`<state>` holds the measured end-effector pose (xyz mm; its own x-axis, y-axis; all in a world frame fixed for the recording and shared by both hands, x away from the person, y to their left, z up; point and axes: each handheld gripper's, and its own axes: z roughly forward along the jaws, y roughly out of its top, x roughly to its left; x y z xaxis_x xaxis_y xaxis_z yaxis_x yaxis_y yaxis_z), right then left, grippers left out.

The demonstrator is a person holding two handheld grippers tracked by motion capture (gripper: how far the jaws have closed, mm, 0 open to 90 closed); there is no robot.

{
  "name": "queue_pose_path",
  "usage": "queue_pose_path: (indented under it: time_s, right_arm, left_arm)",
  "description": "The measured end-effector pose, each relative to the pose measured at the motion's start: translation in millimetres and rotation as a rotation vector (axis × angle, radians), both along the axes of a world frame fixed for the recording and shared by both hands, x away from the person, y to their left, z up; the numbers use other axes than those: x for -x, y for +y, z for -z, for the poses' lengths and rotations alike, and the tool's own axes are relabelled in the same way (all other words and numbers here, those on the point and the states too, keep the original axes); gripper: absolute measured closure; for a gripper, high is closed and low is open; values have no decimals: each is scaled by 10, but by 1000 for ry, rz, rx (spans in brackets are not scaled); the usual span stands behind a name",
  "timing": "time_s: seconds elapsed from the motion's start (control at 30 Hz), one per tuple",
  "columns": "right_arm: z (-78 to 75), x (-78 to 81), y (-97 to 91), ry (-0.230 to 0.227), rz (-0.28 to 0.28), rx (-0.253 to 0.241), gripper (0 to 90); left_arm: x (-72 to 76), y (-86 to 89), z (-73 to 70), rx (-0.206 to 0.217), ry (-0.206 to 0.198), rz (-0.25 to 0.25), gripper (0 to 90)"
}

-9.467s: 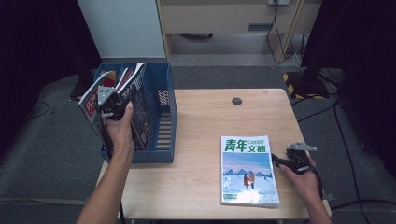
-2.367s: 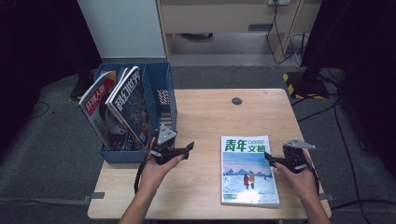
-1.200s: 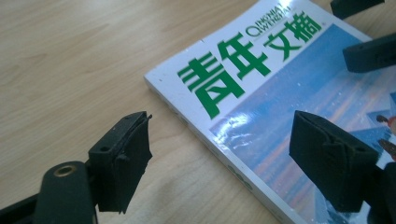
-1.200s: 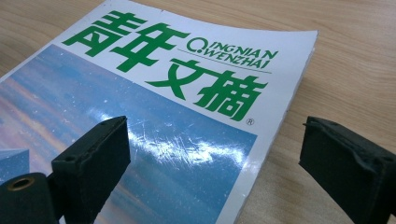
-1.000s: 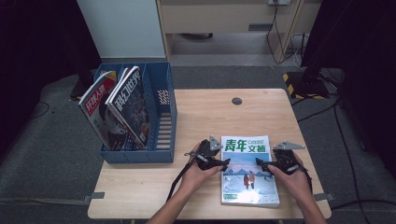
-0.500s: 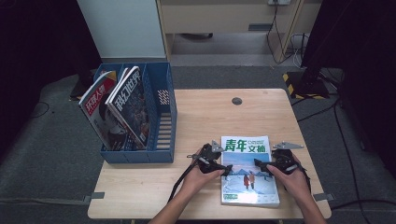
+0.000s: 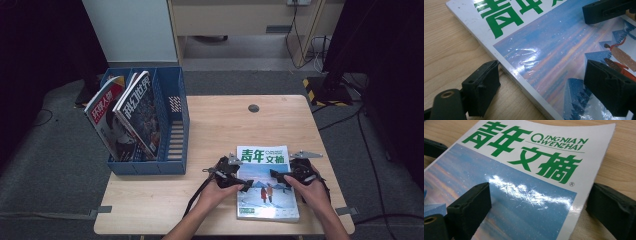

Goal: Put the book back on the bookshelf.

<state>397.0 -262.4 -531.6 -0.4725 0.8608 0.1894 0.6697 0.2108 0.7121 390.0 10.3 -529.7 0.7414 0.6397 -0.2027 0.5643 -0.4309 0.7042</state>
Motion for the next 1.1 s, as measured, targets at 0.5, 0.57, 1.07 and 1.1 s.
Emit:
queue_pose_path:
  time_s: [0.5,0.57,1.07,1.1]
  right_arm:
    - [-159,205,-140,16,-55,-2,386]
    - [-169,215,-171,36,-67,-18,424]
    - [-100,-23,86,-36,-111,-24,379]
    - [-99,-42,112,-42,-118,-14,370]
  left_arm:
    - [33,1,27,21,-19,-13,112]
    - [37,-1,29,25,-20,-17,112]
    - [141,-11,14,9,-14,-26,118]
    - [140,-17,11,10,-11,-30,117]
